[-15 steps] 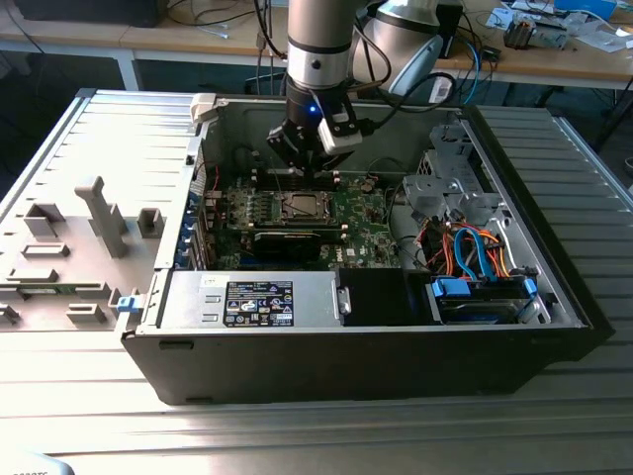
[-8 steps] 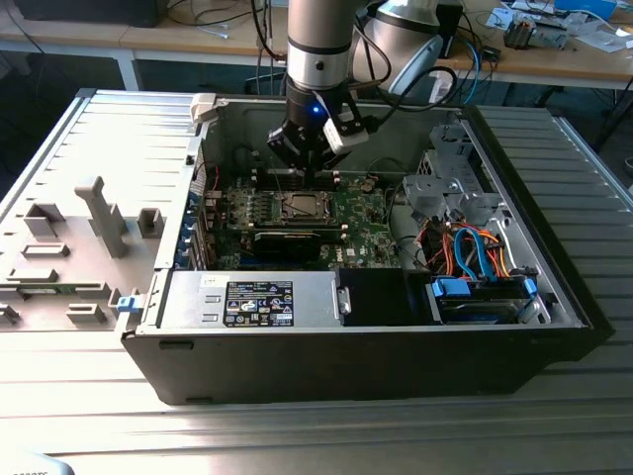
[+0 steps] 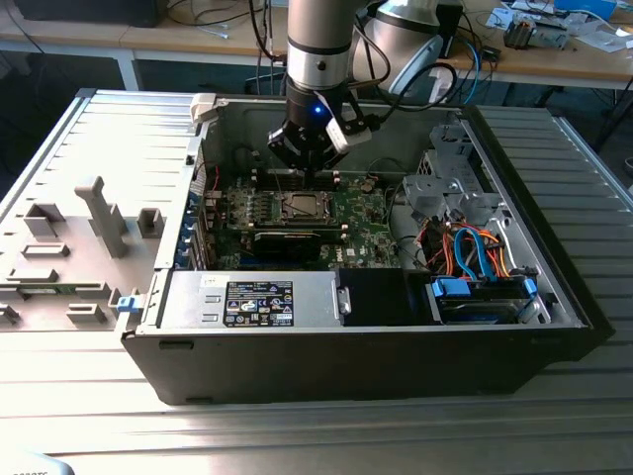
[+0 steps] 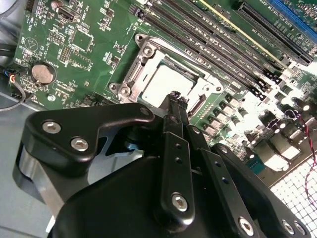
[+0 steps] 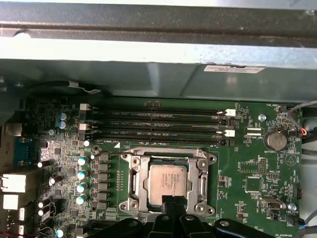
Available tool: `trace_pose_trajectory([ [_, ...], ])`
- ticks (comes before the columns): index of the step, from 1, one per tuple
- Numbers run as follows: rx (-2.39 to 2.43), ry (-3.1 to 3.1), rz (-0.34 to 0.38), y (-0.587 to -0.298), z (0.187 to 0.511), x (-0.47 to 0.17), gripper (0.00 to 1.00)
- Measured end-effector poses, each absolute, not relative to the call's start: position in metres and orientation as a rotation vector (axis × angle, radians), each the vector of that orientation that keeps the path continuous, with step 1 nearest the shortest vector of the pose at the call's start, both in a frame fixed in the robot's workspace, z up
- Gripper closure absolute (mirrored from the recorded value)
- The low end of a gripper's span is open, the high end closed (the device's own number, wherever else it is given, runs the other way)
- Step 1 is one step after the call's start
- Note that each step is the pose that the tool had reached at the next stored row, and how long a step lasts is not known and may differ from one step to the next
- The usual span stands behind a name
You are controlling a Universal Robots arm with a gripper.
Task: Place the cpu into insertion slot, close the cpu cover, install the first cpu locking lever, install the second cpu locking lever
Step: 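Install the first cpu locking lever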
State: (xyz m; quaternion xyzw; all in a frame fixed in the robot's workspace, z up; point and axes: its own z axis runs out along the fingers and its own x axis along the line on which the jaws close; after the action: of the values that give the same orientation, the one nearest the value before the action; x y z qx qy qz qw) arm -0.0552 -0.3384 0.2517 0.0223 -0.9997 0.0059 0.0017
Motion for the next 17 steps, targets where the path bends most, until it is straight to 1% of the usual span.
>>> trace_pose_trajectory([
  [17, 0.07, -3.138, 0.018, -0.3384, 0.2591, -0.0591, 0.89],
])
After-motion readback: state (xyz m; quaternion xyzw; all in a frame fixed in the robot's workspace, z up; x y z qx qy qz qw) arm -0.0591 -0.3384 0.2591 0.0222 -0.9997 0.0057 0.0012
